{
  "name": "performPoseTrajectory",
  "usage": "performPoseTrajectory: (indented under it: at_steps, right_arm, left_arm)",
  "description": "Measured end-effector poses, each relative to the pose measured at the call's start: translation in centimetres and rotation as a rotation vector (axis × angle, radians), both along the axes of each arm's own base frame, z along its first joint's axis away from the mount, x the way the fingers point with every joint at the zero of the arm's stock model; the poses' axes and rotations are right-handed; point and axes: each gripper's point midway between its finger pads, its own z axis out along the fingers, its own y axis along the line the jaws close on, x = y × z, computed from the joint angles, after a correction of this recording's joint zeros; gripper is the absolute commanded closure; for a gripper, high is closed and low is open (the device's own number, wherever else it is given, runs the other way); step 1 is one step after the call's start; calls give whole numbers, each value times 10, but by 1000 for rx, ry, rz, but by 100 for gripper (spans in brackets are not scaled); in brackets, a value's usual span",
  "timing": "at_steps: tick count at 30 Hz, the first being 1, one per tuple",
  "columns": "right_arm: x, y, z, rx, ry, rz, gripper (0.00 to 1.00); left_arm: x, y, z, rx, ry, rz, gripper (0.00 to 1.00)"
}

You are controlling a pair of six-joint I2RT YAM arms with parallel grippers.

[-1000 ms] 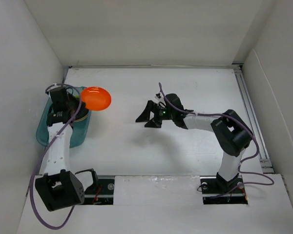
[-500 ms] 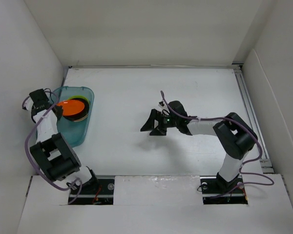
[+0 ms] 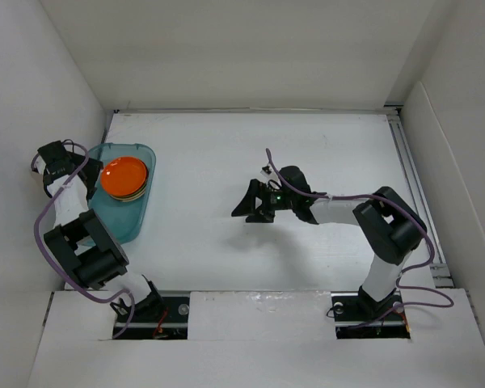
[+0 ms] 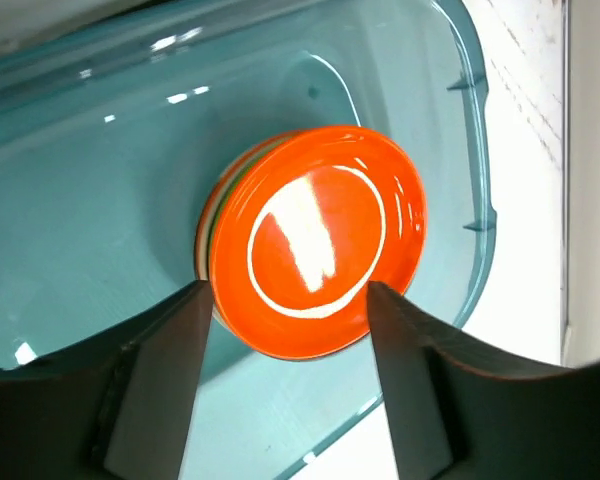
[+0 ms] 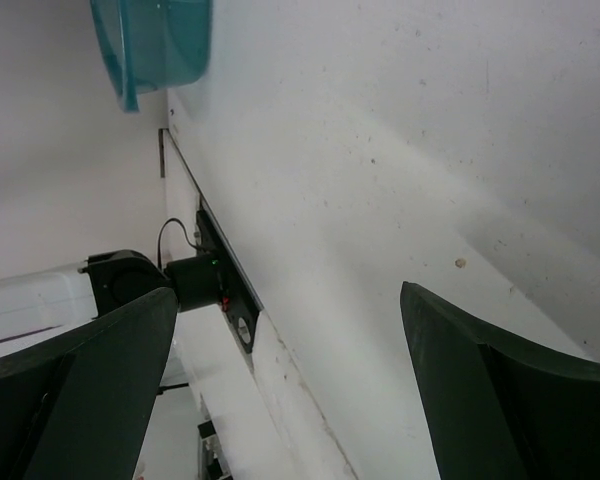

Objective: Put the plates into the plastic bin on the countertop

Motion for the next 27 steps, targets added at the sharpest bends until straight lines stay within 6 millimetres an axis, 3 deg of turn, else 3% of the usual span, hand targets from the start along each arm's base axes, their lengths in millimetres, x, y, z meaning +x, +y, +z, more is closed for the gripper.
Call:
performPoseTrajectory:
  at_steps: [5, 7, 10, 12, 13, 15, 17, 20, 24, 27]
  right_arm:
    - [1, -4, 2, 7, -4, -5, 1]
    - [1, -8, 4, 9, -6, -12, 1]
    - [0, -11, 10, 12, -22, -15, 1]
    - [-1, -16, 18, -1, -51, -28, 1]
    - [-2, -20, 25, -14, -76, -45, 1]
    - [1, -28, 42, -54, -146, -106, 1]
    - [-3, -39, 70, -100, -243, -177, 1]
    - [-16, -52, 132, -141, -405, -266, 1]
    - [-44, -87, 226, -139, -579, -400, 1]
    - [-63, -137, 278, -116, -649, -519, 1]
  left_arm:
    - [7, -16, 5, -5, -18, -62, 26]
    - [10, -24, 10, 4, -29, -97, 1]
    - [11, -43, 24, 45, -38, -155, 0]
    - [12, -69, 40, 102, -47, -219, 0]
    - [13, -96, 56, 148, -72, -284, 0]
    - [12, -128, 78, 187, -126, -371, 0]
    - [0, -162, 109, 226, -221, -476, 0]
    - [-34, -170, 140, 294, -331, -518, 0]
    - [-86, -178, 151, 359, -399, -552, 0]
    - [-121, -184, 158, 399, -435, -562, 0]
